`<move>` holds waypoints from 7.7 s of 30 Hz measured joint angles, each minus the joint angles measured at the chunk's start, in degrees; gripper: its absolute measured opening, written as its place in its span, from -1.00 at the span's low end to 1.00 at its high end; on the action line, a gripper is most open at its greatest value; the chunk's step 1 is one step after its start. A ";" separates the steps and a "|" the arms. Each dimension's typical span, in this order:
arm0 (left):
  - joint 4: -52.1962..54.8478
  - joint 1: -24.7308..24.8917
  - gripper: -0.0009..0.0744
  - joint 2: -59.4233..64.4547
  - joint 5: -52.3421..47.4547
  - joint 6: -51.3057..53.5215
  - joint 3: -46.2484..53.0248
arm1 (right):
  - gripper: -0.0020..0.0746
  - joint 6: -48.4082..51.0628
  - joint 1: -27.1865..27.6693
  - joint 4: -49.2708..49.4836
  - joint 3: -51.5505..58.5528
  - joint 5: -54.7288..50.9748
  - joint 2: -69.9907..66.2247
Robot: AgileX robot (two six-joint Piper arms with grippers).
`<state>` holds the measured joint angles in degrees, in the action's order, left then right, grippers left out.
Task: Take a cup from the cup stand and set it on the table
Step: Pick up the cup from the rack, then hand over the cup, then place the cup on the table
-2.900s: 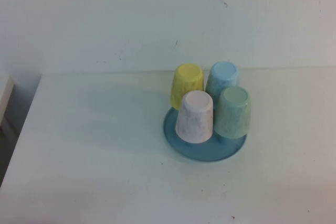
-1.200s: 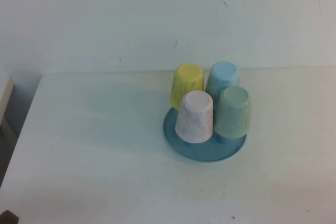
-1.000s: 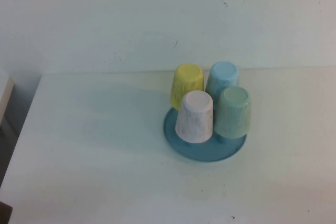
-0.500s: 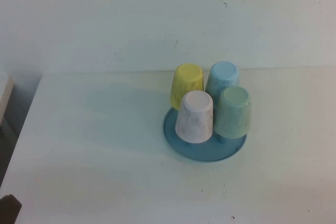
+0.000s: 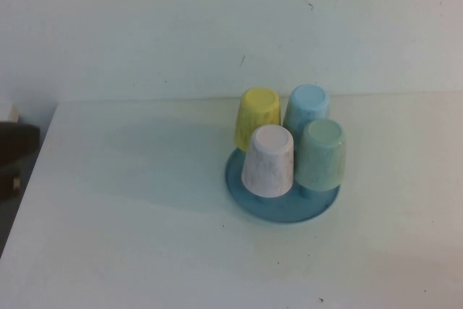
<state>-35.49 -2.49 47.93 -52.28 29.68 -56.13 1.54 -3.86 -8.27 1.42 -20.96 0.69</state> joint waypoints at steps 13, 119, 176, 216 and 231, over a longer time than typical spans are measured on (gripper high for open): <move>13.37 15.71 -0.98 23.01 -7.15 -4.44 -17.31 | -0.95 0.00 0.00 0.00 0.00 0.00 0.00; 21.02 41.05 0.48 21.16 10.76 -52.07 -2.82 | -0.95 5.97 0.00 45.95 0.10 5.38 0.00; -60.54 21.53 0.48 34.78 2.12 1.05 -1.46 | 0.12 109.36 -7.52 105.20 -48.02 -45.40 -83.13; -60.03 15.82 0.73 34.78 -8.98 12.83 -2.42 | -0.79 105.65 -12.48 105.19 -51.28 -39.67 -83.12; -44.53 3.41 -0.07 34.11 -13.39 13.46 -2.79 | -0.82 54.49 -12.58 45.27 -68.48 -38.76 -72.54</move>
<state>-80.02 0.92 82.04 -65.67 43.14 -58.93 56.03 -16.43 36.99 -67.06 -59.71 -71.85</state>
